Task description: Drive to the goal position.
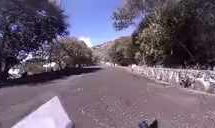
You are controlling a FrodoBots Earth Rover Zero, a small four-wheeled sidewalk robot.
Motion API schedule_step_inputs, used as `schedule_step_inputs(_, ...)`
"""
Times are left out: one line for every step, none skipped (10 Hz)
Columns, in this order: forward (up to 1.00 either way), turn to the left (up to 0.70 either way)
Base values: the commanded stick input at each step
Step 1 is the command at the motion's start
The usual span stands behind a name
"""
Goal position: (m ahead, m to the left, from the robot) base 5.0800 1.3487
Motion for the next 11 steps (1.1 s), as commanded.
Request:
schedule_step_inputs(0.70, 0.00)
schedule_step_inputs(0.70, 0.00)
schedule_step_inputs(0.70, -0.08)
schedule_step_inputs(0.70, -0.24)
schedule_step_inputs(0.70, -0.31)
schedule_step_inputs(0.70, -0.21)
schedule_step_inputs(0.70, -0.11)
schedule_step_inputs(0.70, 0.00)
schedule_step_inputs(0.70, 0.00)
schedule_step_inputs(0.70, 0.00)
schedule_step_inputs(0.70, 0.00)
